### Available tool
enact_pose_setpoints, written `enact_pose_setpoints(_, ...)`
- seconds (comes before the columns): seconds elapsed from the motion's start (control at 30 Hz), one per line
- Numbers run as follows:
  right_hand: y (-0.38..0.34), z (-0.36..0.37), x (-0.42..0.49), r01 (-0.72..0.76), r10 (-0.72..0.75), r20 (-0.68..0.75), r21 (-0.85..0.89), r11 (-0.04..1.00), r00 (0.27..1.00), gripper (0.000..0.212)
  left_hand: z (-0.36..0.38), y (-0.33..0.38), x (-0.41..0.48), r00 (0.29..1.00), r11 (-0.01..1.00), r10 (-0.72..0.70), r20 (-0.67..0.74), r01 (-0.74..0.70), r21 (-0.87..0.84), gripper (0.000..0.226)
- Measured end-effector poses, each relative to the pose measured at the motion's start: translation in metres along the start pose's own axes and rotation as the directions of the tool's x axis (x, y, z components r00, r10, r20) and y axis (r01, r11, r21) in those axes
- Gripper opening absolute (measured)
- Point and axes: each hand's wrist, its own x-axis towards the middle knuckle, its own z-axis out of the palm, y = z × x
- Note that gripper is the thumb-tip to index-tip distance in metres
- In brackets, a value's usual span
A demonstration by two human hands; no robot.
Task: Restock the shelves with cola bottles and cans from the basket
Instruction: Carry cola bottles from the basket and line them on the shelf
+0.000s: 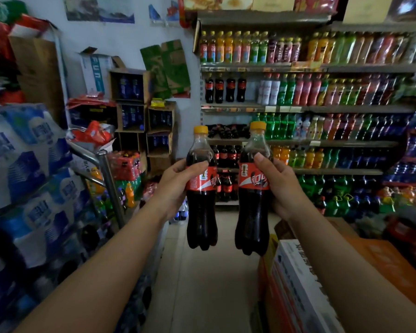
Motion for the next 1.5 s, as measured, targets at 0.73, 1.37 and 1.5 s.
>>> enact_pose_setpoints(0.73,0.098,-0.07,0.438,-0.019,0.019,-0.005,-0.019,1.0,1.0,0.022,-0.026,-0.069,0.446,0.999,0.999,0.03,-0.024,-0.03,-0.012,0.035)
enact_pose_setpoints(1.37,0.157,-0.146,0.786,0.009,-0.014,-0.08,-0.063,0.998,0.997,0.026,-0.024,-0.137,0.831,0.992,1.0,-0.023,0.127,0.021,0.015,0.049)
enact_pose_setpoints(1.5,0.159,-0.17,0.862,0.028,-0.03,-0.039,-0.068,0.997,0.999,0.027,-0.012,-0.139,0.905,0.991,0.999,0.004,0.137,-0.01,0.045,0.041)
